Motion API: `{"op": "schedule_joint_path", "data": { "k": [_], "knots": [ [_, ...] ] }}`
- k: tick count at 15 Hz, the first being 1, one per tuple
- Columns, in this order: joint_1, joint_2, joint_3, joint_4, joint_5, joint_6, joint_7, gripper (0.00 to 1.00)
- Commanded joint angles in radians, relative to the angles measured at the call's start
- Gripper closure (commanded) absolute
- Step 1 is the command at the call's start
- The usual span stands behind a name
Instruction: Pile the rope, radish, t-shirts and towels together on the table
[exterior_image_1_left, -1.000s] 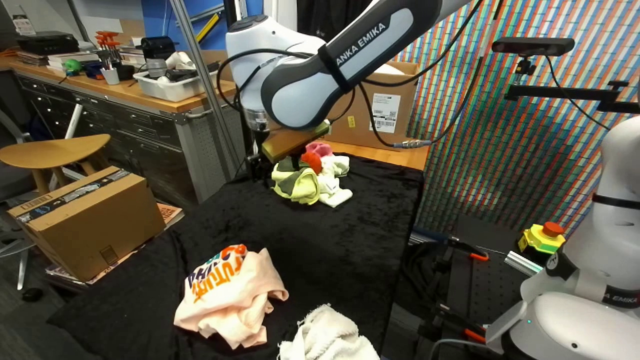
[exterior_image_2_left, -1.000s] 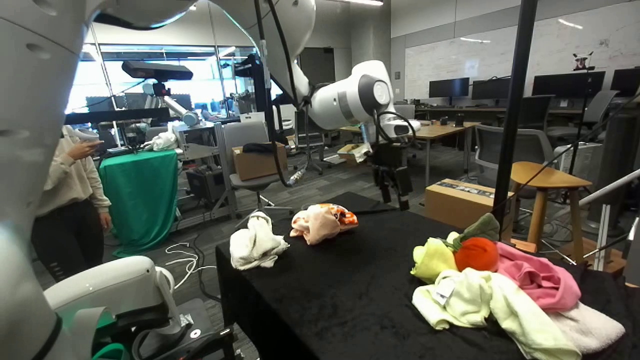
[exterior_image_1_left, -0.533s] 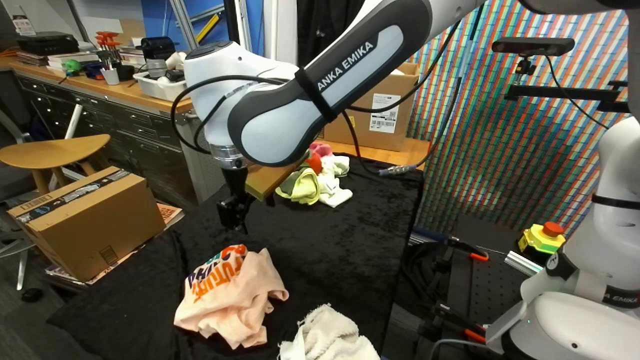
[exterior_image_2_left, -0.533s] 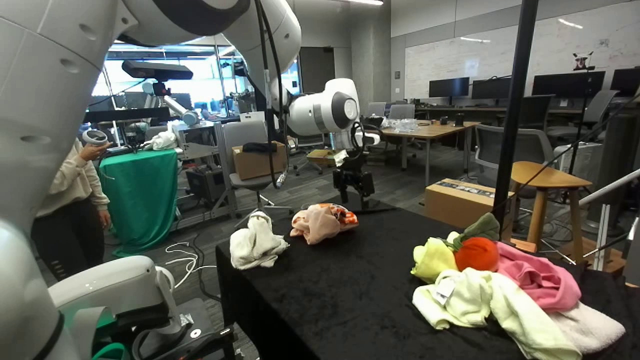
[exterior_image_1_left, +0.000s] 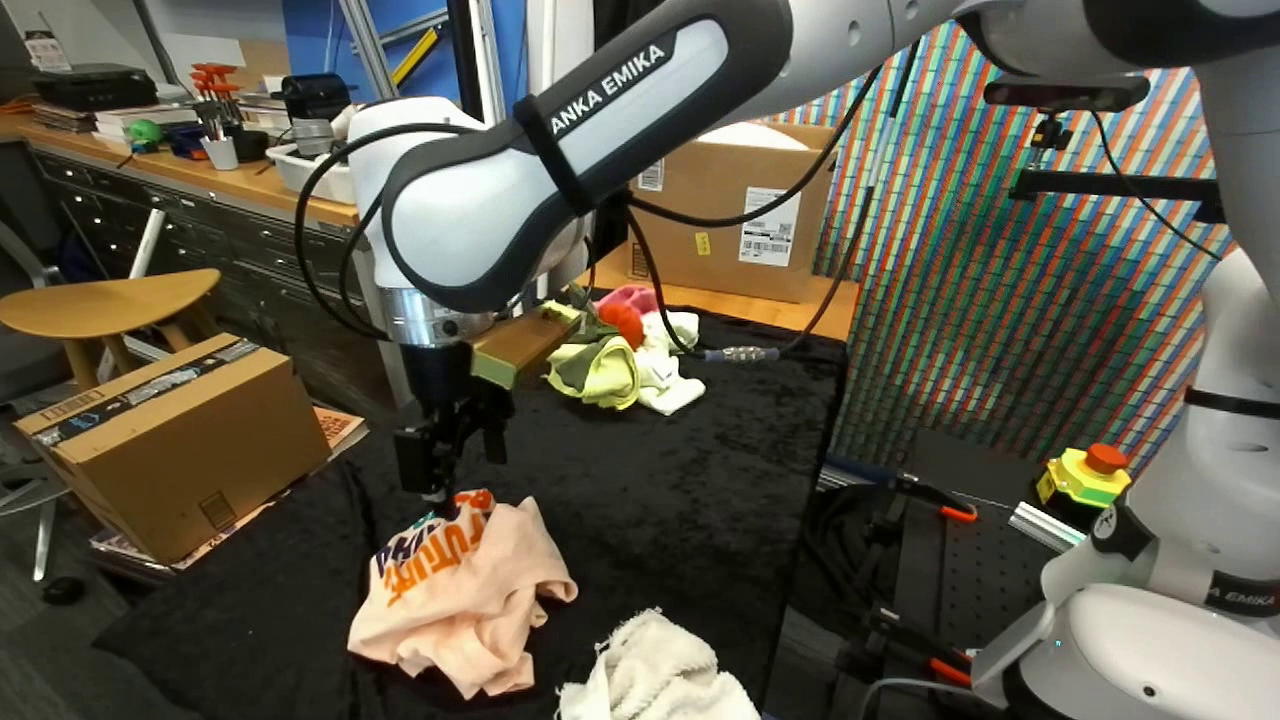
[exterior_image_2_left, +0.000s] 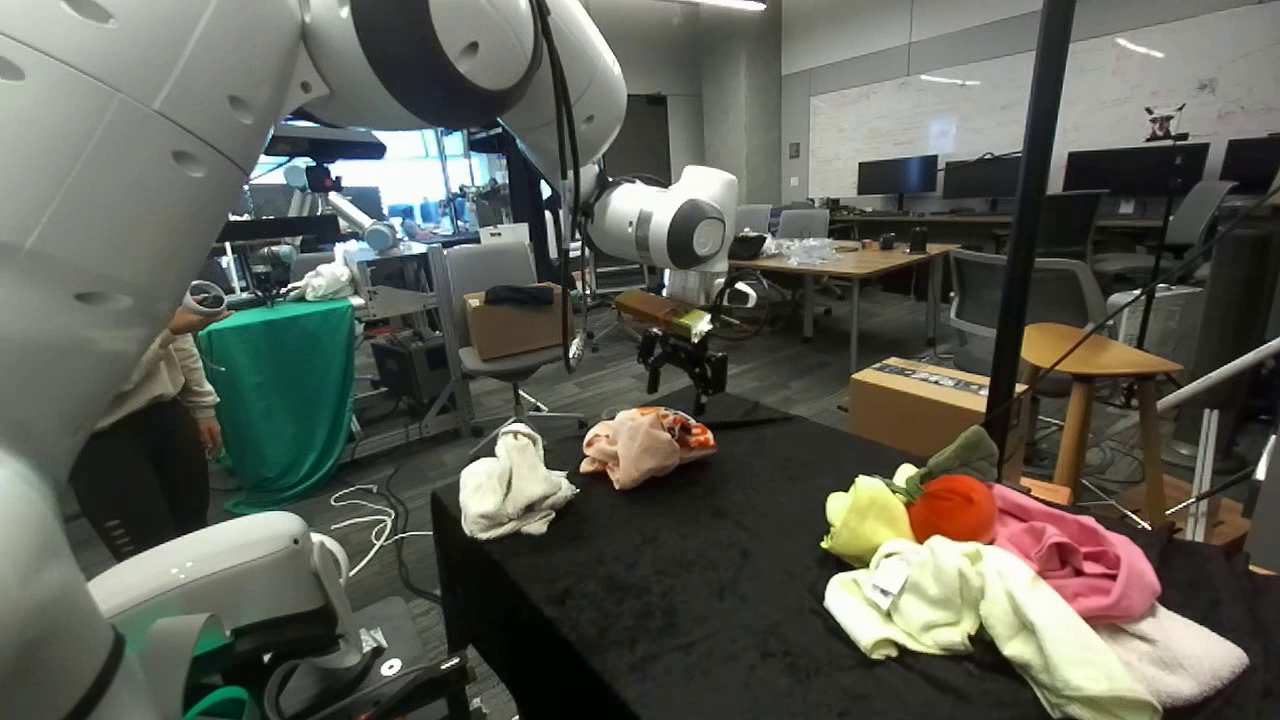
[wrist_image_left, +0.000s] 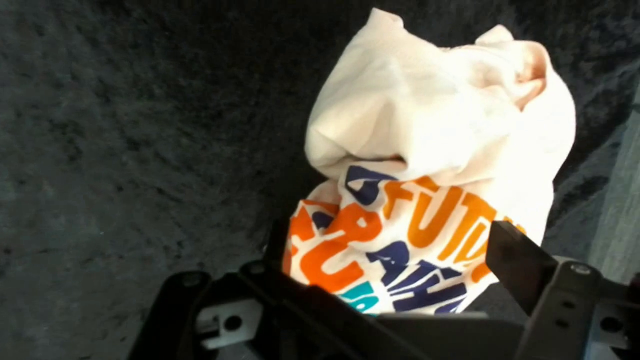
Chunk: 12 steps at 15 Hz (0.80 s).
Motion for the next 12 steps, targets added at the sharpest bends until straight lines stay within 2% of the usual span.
{"op": "schedule_joint_path", "data": {
  "k": [1,12],
  "knots": [
    [-0.009,0.097,0.025,0.128,0.053,-0.122,-0.087,0.00],
    [0.049,0.219,0.011,0.265,0.027,-0.258,-0.082,0.00]
  ]
}}
